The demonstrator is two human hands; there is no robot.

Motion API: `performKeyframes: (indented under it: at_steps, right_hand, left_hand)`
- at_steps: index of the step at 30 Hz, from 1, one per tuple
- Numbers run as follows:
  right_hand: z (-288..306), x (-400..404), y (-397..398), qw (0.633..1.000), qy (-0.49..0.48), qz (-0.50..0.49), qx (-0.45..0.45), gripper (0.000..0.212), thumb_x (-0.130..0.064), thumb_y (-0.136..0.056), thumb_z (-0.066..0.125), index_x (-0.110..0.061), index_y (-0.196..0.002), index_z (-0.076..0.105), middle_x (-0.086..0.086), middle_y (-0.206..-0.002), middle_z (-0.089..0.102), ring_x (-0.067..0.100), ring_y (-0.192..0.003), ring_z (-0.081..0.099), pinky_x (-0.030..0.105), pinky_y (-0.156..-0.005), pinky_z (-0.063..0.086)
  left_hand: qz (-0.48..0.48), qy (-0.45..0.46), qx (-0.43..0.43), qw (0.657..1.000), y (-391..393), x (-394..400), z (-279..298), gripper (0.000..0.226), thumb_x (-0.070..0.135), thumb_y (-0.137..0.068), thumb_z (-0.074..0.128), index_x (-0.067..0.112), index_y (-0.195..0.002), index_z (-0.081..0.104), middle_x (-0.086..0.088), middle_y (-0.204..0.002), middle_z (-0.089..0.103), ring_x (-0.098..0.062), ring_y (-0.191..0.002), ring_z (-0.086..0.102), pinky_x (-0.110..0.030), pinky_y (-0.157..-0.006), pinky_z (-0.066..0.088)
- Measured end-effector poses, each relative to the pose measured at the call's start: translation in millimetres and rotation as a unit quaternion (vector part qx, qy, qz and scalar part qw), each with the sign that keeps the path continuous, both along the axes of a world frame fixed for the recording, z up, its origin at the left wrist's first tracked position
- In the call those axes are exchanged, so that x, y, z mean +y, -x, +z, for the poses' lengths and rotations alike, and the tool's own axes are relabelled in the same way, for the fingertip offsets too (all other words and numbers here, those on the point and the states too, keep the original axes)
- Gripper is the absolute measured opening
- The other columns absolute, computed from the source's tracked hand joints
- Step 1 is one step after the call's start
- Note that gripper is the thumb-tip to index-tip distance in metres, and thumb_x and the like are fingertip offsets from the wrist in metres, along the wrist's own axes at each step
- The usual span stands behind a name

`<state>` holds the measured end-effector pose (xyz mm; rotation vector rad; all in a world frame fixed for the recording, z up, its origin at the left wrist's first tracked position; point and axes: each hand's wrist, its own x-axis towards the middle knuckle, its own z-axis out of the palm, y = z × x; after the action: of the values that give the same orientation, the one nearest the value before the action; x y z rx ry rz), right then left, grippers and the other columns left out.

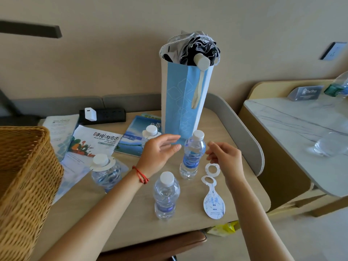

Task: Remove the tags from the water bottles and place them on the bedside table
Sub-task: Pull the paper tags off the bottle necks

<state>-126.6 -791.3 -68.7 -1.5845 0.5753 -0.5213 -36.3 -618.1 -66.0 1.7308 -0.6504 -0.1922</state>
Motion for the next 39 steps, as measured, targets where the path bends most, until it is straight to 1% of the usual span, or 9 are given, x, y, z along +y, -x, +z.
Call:
performKeyframes:
  at_steps: [5,8,14,22,25,28,34,37,39]
  right_hand:
    - [16,38,-20,0.997,-0.001,0.075,-0.004,0.016,-0.016,-0.086,0.062,-0.011,-0.073,0.068,-0.003,-0.056,0.065,0.003,-0.045,0.056,0.016,-0.051,0.051]
    - [15,53,-39,0.994,-0.012,0.108,0.016,0.017,-0.015,-0.088,0.061,-0.010,-0.073,0.066,0.002,-0.061,0.064,0.004,-0.044,0.055,0.017,-0.050,0.048]
    - [3,67,-73,0.989,-0.028,0.126,0.068,0.021,-0.017,-0.088,0.060,-0.013,-0.068,0.064,0.003,-0.061,0.063,0.005,-0.042,0.054,0.019,-0.049,0.047]
    - [-8,71,-98,0.984,-0.051,0.131,0.113,0.021,-0.022,-0.089,0.060,-0.011,-0.071,0.064,0.002,-0.060,0.063,0.005,-0.042,0.054,0.015,-0.046,0.048]
    - [-8,72,-104,0.985,-0.048,0.128,0.108,0.023,-0.022,-0.088,0.061,-0.010,-0.068,0.064,0.002,-0.060,0.063,0.004,-0.042,0.055,0.014,-0.047,0.049]
    - [-9,72,-107,0.986,-0.024,0.130,0.105,0.022,-0.023,-0.086,0.063,-0.010,-0.068,0.066,0.003,-0.062,0.065,0.008,-0.048,0.056,0.016,-0.049,0.050]
    - [-12,73,-111,0.990,-0.014,0.119,0.075,0.021,-0.013,-0.086,0.063,-0.016,-0.065,0.066,0.001,-0.058,0.062,0.005,-0.048,0.057,0.012,-0.048,0.048]
    - [-13,73,-110,0.993,-0.012,0.117,0.033,0.020,-0.012,-0.085,0.062,-0.019,-0.067,0.066,-0.001,-0.058,0.063,0.000,-0.047,0.058,0.011,-0.050,0.049]
    - [-13,74,-110,0.993,-0.011,0.114,0.014,0.020,-0.012,-0.086,0.062,-0.021,-0.068,0.066,-0.002,-0.059,0.063,0.001,-0.048,0.058,0.012,-0.052,0.050]
  left_hand:
    - [0.127,0.068,-0.008,0.990,6,23,-2,0.018,0.010,-0.079,0.068,0.013,-0.098,0.067,-0.004,-0.095,0.070,-0.013,-0.091,0.066,-0.027,-0.084,0.053]
    - [0.174,0.088,-0.010,0.981,6,29,-8,0.022,0.011,-0.077,0.070,0.019,-0.096,0.066,0.003,-0.092,0.069,-0.006,-0.088,0.065,-0.017,-0.081,0.051]
    - [0.276,0.080,-0.032,0.957,-1,36,-32,0.034,0.003,-0.075,0.072,0.007,-0.107,0.061,-0.003,-0.103,0.063,-0.015,-0.094,0.060,-0.008,-0.078,0.046]
    - [0.272,0.018,0.097,0.957,-23,20,-68,0.073,0.015,-0.067,0.080,0.004,-0.130,0.044,-0.013,-0.132,0.051,-0.016,-0.117,0.047,-0.031,-0.100,0.040]
    - [0.256,0.007,0.095,0.962,-30,18,-76,0.075,0.021,-0.066,0.081,0.008,-0.130,0.045,-0.012,-0.129,0.055,-0.013,-0.116,0.048,-0.035,-0.101,0.042]
    - [0.247,0.026,0.104,0.963,-34,18,-80,0.074,0.020,-0.065,0.082,0.009,-0.129,0.046,-0.011,-0.125,0.059,-0.022,-0.116,0.055,-0.045,-0.098,0.046]
    - [0.237,0.061,0.105,0.964,-38,20,-86,0.065,0.013,-0.064,0.082,0.013,-0.122,0.051,-0.009,-0.120,0.060,-0.017,-0.109,0.058,-0.027,-0.092,0.049]
    - [0.227,0.057,0.087,0.968,-40,21,-86,0.058,0.011,-0.065,0.081,0.022,-0.113,0.051,0.000,-0.113,0.059,-0.012,-0.104,0.058,-0.008,-0.081,0.046]
    - [0.226,0.056,0.090,0.968,-41,21,-86,0.058,0.011,-0.066,0.080,0.020,-0.115,0.051,-0.001,-0.114,0.059,-0.013,-0.106,0.058,-0.010,-0.083,0.046]
